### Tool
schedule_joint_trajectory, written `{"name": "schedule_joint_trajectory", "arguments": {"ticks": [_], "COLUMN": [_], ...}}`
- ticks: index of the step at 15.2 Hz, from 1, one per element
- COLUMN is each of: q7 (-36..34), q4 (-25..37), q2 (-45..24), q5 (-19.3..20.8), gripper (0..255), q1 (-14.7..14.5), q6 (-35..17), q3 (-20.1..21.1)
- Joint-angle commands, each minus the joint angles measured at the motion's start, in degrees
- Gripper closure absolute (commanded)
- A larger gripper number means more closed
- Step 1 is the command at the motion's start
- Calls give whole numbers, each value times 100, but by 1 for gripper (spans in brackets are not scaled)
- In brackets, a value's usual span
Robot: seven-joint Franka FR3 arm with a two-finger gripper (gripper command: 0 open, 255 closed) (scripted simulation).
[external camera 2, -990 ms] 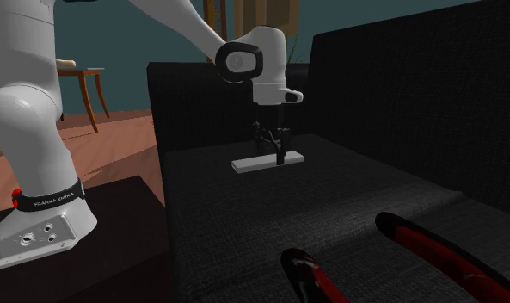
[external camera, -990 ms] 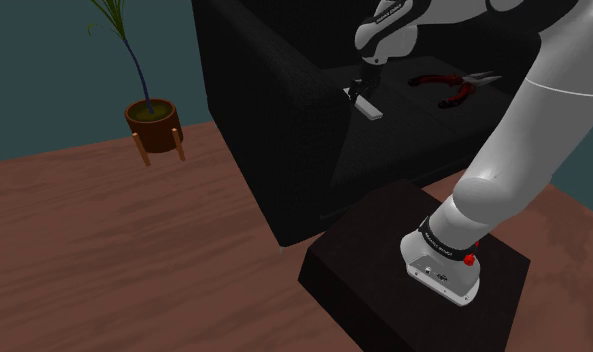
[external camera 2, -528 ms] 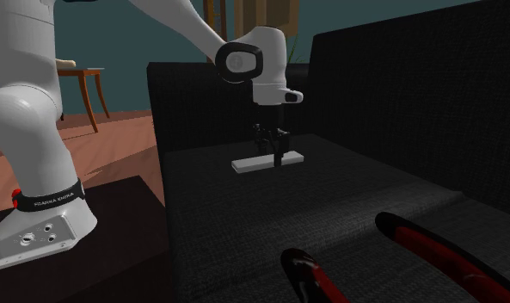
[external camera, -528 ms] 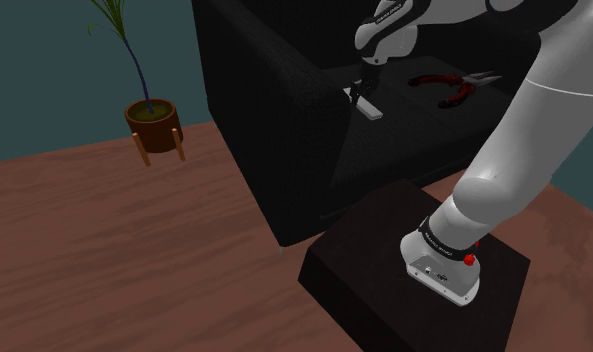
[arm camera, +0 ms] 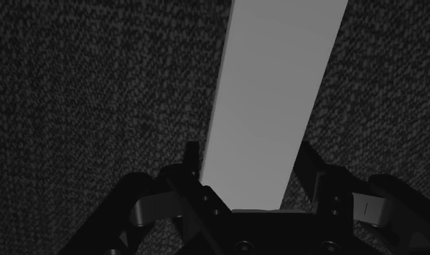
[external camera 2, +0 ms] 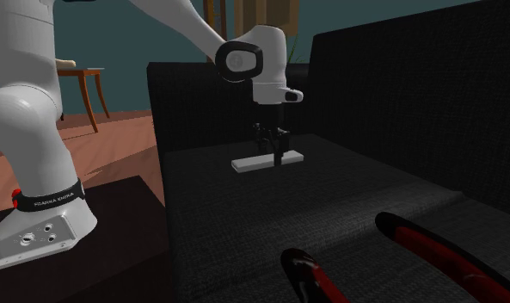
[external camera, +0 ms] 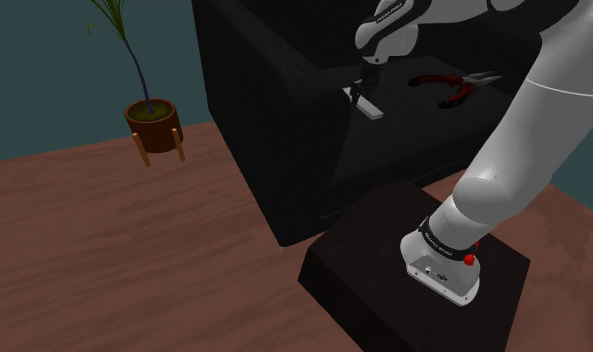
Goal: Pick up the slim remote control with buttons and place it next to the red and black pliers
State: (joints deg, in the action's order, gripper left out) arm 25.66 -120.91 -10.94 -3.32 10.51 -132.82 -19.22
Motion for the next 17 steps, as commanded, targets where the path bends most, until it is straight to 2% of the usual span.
{"name": "schedule_joint_trajectory", "arguments": {"ticks": [1, 17], "q7": [-24, -189], "q4": [41, 624], "q2": [68, 663], "q5": [34, 297], "gripper": [255, 255], "q1": [-11, -63], "q6": [106, 1249], "q3": [-7, -46]}}
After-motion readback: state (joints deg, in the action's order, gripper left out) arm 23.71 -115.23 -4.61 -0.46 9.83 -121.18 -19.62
